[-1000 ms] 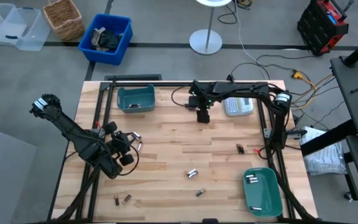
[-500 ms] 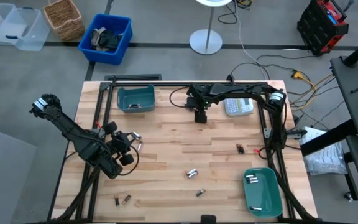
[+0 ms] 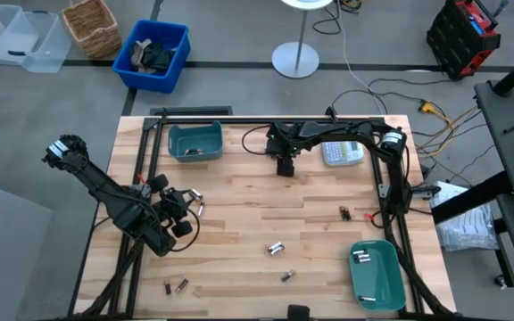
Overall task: Sort batteries
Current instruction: Put the black battery into the blue bin
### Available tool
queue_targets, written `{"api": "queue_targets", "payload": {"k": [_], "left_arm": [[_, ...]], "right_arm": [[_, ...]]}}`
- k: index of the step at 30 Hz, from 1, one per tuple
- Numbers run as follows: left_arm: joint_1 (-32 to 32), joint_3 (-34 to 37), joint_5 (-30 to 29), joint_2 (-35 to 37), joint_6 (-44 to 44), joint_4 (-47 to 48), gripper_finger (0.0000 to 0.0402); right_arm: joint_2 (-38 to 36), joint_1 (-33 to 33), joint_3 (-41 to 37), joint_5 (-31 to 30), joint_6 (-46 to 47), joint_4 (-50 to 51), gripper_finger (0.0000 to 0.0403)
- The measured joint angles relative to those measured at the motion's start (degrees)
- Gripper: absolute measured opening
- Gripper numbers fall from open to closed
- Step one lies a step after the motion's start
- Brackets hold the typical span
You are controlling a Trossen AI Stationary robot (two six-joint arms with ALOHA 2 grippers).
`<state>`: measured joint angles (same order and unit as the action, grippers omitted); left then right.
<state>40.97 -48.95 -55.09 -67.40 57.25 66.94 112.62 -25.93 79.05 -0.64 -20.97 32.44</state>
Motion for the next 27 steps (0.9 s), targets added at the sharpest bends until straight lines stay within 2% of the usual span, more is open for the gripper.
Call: {"api": "queue_targets", "payload": {"k": [27], "left_arm": [[0.00,0.00,0.00,0.00,0.00,-0.07,0.0107]], "right_arm": [[0.00,0.00,-1.46,0.09,1.92,-1.66,0.0192]]}}
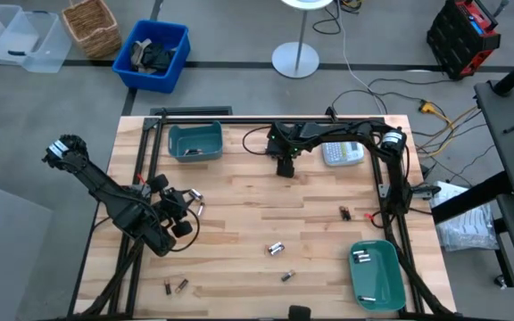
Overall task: Sort batteries
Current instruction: Put the black battery into the blue bin
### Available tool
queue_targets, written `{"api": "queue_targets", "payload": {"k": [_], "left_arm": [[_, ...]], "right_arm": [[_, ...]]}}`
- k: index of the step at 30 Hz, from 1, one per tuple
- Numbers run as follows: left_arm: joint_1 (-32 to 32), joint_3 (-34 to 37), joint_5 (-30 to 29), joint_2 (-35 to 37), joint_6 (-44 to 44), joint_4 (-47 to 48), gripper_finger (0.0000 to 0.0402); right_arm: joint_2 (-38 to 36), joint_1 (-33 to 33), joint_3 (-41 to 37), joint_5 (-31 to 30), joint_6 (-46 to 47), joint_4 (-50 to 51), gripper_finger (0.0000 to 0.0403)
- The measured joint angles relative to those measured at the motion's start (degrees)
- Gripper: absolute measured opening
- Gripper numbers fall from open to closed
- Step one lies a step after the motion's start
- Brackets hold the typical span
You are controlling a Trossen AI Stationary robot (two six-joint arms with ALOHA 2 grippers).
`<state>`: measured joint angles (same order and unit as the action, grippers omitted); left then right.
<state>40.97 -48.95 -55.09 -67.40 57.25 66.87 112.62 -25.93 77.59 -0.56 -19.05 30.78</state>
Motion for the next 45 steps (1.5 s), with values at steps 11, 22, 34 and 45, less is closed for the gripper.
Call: {"api": "queue_targets", "payload": {"k": [11,22,34,45], "left_arm": [[0.00,0.00,0.01,-0.01,0.02,-0.04,0.0107],[0.00,0.00,0.02,0.00,0.02,-0.09,0.0107],[0.02,0.00,0.00,0.00,0.02,-1.30,0.0107],[0.01,0.00,2.87,0.00,-14.39,-17.46,0.0107]], "right_arm": [[0.00,0.00,-0.28,0.07,-0.29,-2.11,0.0166],[-0.09,0.04,-1.73,0.35,-0.48,-2.61,0.0118],[-0.11,0.04,-1.79,1.19,-3.51,-2.08,0.0033],[-2.11,0.87,-0.62,2.09,-4.68,5.74,0.0033]]}}
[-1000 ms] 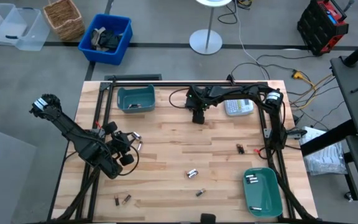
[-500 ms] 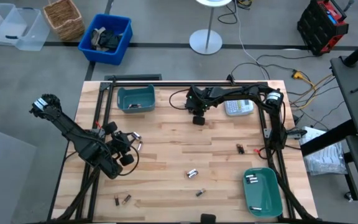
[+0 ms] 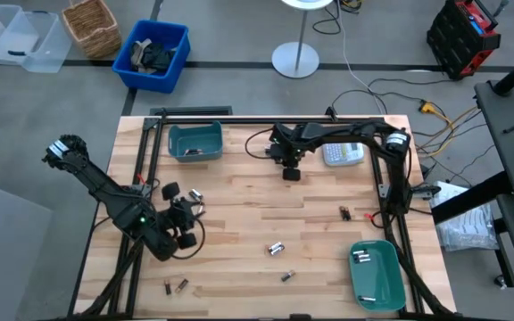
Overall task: Sort batteries
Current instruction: Put the black battery into the blue bin
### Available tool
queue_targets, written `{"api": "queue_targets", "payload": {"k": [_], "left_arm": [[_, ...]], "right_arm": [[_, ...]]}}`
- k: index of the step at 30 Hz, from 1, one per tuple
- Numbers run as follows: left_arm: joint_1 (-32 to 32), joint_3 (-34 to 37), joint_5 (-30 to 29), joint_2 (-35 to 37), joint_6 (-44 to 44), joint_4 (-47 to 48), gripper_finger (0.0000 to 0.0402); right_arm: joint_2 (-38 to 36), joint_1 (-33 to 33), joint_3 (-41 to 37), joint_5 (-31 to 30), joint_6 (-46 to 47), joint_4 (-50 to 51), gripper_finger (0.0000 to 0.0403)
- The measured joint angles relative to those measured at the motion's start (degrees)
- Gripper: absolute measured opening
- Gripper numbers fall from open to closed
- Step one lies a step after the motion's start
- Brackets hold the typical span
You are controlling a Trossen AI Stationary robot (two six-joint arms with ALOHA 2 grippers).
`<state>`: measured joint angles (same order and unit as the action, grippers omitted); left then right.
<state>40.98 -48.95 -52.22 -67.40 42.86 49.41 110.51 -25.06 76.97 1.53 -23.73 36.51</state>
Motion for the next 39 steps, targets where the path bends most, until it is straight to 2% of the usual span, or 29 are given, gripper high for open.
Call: {"api": "queue_targets", "payload": {"k": [5,11,16,26,34,39], "left_arm": [[-0.12,0.00,0.28,-0.02,-7.11,-6.33,0.0107],[-0.46,0.30,-0.90,-0.02,-8.10,-7.57,0.0107],[-0.97,1.48,-2.77,-0.02,-9.29,-9.21,0.0107],[-5.12,4.45,-2.80,-0.04,-21.41,-21.97,0.0107],[-7.17,4.85,-2.72,-0.04,-22.31,-24.55,0.0107],[-7.39,4.87,-2.54,-0.04,-25.45,-31.15,0.0107]], "right_arm": [[-3.32,1.81,0.00,0.91,-0.28,1.22,0.0032],[-6.51,6.32,-0.22,4.92,0.15,-0.44,0.0032],[-7.67,12.58,-0.11,4.95,0.63,-9.16,0.0032],[-7.77,23.36,0.32,4.90,-0.89,-35.43,0.0032],[-7.81,25.97,2.03,4.44,-1.82,-38.97,0.0032],[-7.81,25.97,2.12,4.42,-1.91,-38.58,0.0032]]}}
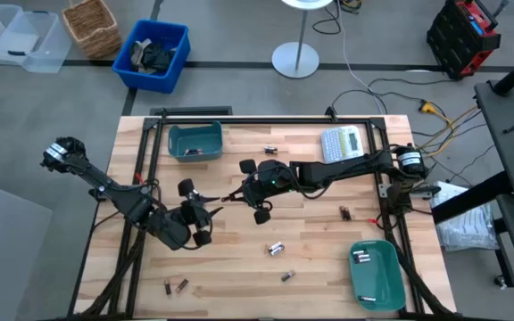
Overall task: Sort batteries
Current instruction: Put the black battery into the blue bin
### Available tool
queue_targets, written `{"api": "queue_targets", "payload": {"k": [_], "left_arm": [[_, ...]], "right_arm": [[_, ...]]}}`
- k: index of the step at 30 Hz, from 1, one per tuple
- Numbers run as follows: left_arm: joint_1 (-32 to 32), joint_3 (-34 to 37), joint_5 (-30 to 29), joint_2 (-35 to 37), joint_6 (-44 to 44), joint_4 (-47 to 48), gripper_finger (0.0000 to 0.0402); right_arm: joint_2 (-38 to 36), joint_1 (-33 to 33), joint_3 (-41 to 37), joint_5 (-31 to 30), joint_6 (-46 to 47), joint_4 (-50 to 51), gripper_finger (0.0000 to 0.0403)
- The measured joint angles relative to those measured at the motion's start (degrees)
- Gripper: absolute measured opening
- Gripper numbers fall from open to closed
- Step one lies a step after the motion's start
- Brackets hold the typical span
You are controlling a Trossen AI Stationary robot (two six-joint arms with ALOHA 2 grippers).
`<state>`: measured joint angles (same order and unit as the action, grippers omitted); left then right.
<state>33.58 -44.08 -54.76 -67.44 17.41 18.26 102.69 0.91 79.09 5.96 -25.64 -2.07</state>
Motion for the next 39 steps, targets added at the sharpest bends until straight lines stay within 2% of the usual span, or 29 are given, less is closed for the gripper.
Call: {"api": "queue_targets", "payload": {"k": [6,14,25,29,34,39], "left_arm": [[-0.37,0.00,1.53,0.00,-4.38,-6.26,0.0107],[-2.84,-0.01,1.65,-0.37,-3.83,-6.80,0.0107],[-5.11,-0.15,1.87,-4.45,-6.04,-8.33,0.0107],[-5.09,-0.86,4.52,-4.42,-7.55,-9.30,0.0107],[-5.09,-1.07,4.80,-4.09,-7.72,-9.37,0.0106],[-5.09,-1.07,4.80,-4.11,-7.72,-9.28,0.0078]], "right_arm": [[-0.02,0.04,0.00,0.04,-0.62,0.18,0.0032],[-0.02,0.19,0.00,-0.15,-1.10,0.66,0.0031],[-0.02,0.22,0.00,-0.10,-1.41,0.90,0.0031],[-0.02,0.22,0.00,0.01,-1.41,1.46,0.0031],[-0.02,0.22,0.00,0.07,-1.62,1.60,0.0031],[-0.02,0.22,0.00,0.07,-2.00,1.79,0.0031]]}}
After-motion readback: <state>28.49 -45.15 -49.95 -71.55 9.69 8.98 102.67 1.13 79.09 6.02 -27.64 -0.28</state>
